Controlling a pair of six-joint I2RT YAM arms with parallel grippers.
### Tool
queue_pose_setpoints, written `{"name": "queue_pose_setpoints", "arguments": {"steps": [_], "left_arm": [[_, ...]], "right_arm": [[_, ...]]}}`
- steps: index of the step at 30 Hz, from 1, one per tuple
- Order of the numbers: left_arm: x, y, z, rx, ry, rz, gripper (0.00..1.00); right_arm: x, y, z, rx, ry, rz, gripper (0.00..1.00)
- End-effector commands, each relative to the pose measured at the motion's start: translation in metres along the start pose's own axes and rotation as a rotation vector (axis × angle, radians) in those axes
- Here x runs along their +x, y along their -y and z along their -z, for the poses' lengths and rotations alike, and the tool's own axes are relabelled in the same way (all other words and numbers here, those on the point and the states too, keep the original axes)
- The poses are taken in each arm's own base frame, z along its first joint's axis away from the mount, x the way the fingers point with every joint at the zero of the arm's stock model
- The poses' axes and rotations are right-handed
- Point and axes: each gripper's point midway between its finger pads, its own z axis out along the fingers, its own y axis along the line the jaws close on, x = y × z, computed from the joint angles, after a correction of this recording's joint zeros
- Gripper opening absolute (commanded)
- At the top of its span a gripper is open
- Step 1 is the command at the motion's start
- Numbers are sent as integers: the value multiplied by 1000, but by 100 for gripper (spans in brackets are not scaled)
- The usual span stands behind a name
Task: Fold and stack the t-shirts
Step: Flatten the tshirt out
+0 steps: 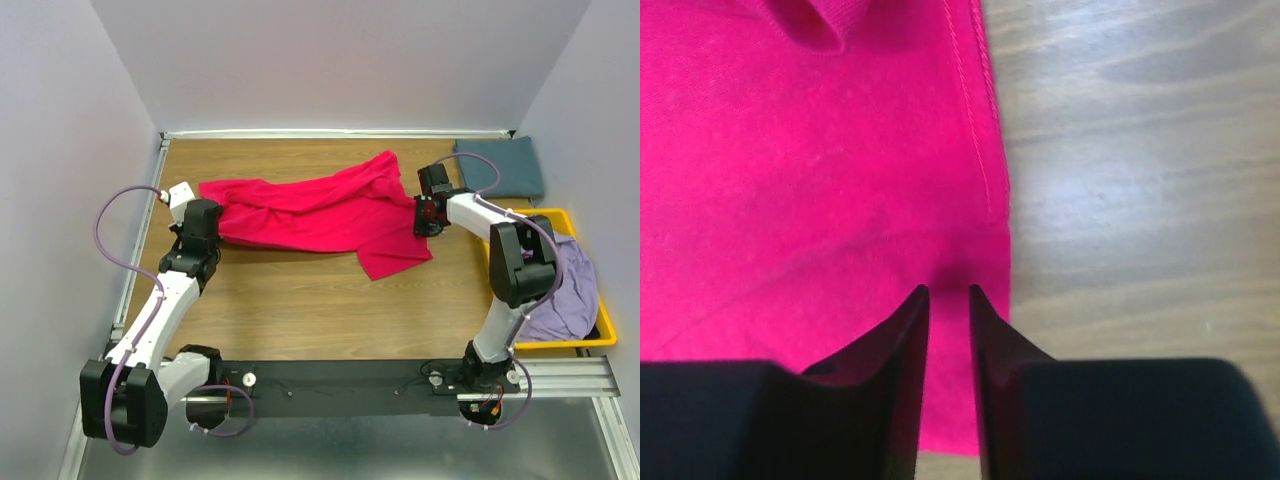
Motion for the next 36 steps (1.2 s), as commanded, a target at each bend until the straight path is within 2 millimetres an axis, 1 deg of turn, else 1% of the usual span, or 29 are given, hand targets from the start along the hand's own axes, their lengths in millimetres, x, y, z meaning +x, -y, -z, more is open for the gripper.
{"name": "queue_pose_setpoints", "arguments": {"steps": [1, 3, 4, 5, 6, 7, 8, 9, 10, 12, 13, 14, 15, 16, 18, 19, 20, 22, 23, 24, 26, 27, 30, 31, 36], "left_arm": [[-14, -1, -2, 12, 83, 3, 0], [-15, -2, -2, 11, 93, 6, 0], [-16, -2, -2, 11, 97, 5, 0], [-16, -2, -2, 10, 99, 6, 0], [-17, -3, -2, 6, 104, 8, 0], [-16, -4, -2, 5, 102, 5, 0], [-17, -4, -2, 5, 105, 7, 0], [-17, -4, -2, 5, 106, 7, 0], [-17, -4, -2, 6, 107, 7, 0], [-16, -4, -2, 8, 108, 6, 0], [-16, -3, -1, 13, 109, 7, 0], [-17, -3, -1, 17, 109, 8, 0], [-16, -2, -1, 20, 109, 7, 0], [-16, -2, -1, 22, 106, 7, 0], [-15, -1, -2, 24, 104, 2, 0], [-15, 0, -2, 27, 103, 2, 0], [-16, 0, -3, 29, 102, 4, 0], [-16, 2, -2, 38, 101, 3, 0], [-15, 3, -2, 40, 98, 2, 0], [-16, 3, -2, 43, 100, 3, 0], [-17, 4, -2, 47, 101, 5, 0], [-17, 5, -2, 49, 99, 7, 0], [-16, 5, -2, 51, 96, 7, 0], [-15, 6, -2, 57, 93, 8, 0], [-16, 8, -2, 67, 93, 13, 0]], "right_arm": [[-9, -8, -14, -25, -13, 0, 26], [-18, -10, -21, -16, -7, 8, 22], [-21, -9, -23, -10, -1, 12, 19], [-27, -10, -26, -4, 7, 22, 17], [-37, -9, -31, 13, 21, 33, 14], [-43, -10, -36, 17, 28, 33, 11], [-48, -10, -40, 23, 32, 46, 10], [-67, -13, -40, 20, 70, 43, 10], [-64, -12, -55, 30, 45, 50, 10], [-78, -15, -63, 30, 64, 53, 10], [-93, -20, -65, 22, 90, 54, 11], [-102, -24, -63, 12, 108, 53, 13], [-114, -29, -55, -7, 136, 45, 18], [-118, -31, -48, -18, 149, 37, 22], [-120, -29, -36, -24, 165, 25, 34], [-116, -27, -30, -20, 164, 23, 44], [-105, -21, -21, -4, 158, 18, 48], [-88, -8, -13, 38, 144, 9, 53], [-78, -3, -11, 51, 132, 3, 53], [-58, 5, -5, 63, 106, 0, 53], [-40, 8, -1, 59, 81, -22, 54], [-25, 8, 2, 39, 55, -26, 54], [-3, 4, 6, -6, 6, -61, 54], [8, 4, 6, -9, -15, -67, 54], [37, -5, 4, 5, -73, -76, 54]]}}
